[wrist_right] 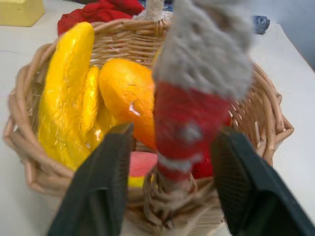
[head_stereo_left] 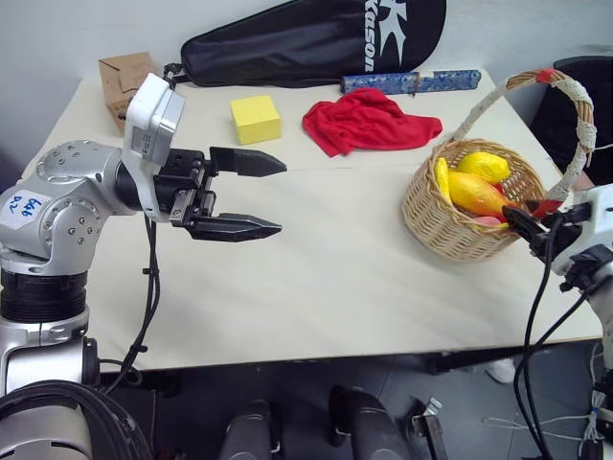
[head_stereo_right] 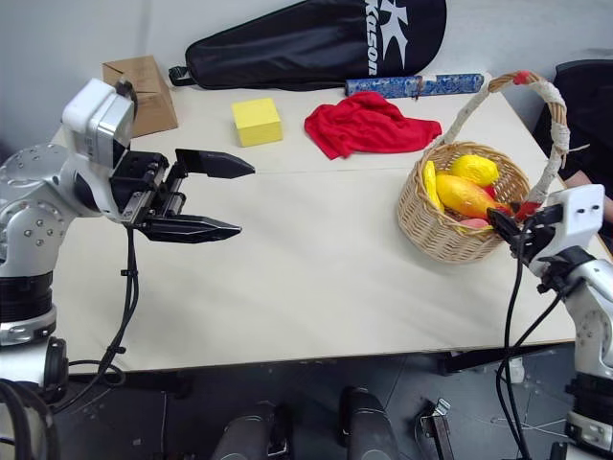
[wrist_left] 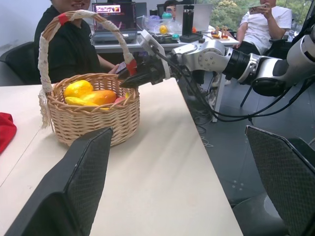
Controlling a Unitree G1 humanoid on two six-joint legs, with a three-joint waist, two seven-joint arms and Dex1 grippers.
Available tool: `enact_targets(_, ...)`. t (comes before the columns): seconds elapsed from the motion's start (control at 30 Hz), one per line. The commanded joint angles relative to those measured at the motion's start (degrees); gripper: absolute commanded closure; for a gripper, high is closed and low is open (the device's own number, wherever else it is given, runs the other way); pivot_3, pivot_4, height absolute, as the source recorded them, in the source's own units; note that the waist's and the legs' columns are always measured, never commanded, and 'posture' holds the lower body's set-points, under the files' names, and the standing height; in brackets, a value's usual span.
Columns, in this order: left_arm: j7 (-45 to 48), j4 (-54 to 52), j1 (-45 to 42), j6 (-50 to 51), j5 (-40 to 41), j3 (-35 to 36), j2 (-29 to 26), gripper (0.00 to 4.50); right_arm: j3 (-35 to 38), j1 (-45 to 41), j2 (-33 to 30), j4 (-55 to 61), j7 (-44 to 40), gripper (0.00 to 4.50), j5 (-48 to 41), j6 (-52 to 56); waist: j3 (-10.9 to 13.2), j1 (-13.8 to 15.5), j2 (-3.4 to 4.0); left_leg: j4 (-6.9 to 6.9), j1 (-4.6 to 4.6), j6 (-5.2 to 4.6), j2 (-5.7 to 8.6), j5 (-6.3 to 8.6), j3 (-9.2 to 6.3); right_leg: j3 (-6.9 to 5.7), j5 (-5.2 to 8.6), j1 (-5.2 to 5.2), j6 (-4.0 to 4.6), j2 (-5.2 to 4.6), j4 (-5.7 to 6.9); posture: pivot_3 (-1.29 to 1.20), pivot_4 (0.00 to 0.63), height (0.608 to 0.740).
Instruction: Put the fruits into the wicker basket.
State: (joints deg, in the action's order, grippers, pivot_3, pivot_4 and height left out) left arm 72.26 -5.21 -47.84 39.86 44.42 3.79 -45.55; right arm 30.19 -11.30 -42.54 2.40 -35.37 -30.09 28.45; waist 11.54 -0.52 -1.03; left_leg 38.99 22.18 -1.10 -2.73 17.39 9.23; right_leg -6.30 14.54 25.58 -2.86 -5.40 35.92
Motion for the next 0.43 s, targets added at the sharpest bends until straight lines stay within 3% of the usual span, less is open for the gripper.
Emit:
enact_targets(0.03,0.92,1.93,-1.3,-1.63,-1.26,0.98,-0.51,0.0,10.99,5.77,-6.28,5.39,-6.07,0.8,-6.5,5.74,0.03,0.53,0.07,0.01,-0.02,0.0,0.02,0.0,0.01,0.02,0.0,0.0,0.0,-0.01,0.02,0.0,0.15,0.74)
enact_targets(0.13,1.84,3.44,-1.53,-2.35,-1.98,0.85,-0.53,0.0,22.77,13.94,-13.16,5.78,-15.38,0.02,-12.62,14.27,0.06,1.31,0.21,0.02,0.02,-0.11,0.08,0.05,0.0,0.0,0.01,0.0,-0.03,-0.05,-0.03,0.0,0.15,0.74)
enact_targets(0.3,3.15,6.01,-2.3,-3.44,-3.24,0.36,-0.19,0.0,36.08,24.92,-20.13,3.3,-29.32,0.02,-16.85,22.76,-0.08,1.3,-0.06,0.03,-0.06,-0.31,0.01,0.19,-0.02,-0.01,-0.02,-0.13,-0.07,0.03,-0.16,0.0,0.15,0.74)
enact_targets(0.43,3.92,6.39,-1.8,-4.67,-4.15,0.12,0.5,0.0,36.37,27.14,-20.08,3.65,-31.18,0.02,-16.12,22.64,-0.09,0.79,-0.1,0.02,-0.06,-0.41,-0.02,0.3,-0.04,-0.01,-0.02,-0.14,-0.06,-0.01,-0.17,0.0,0.15,0.74)
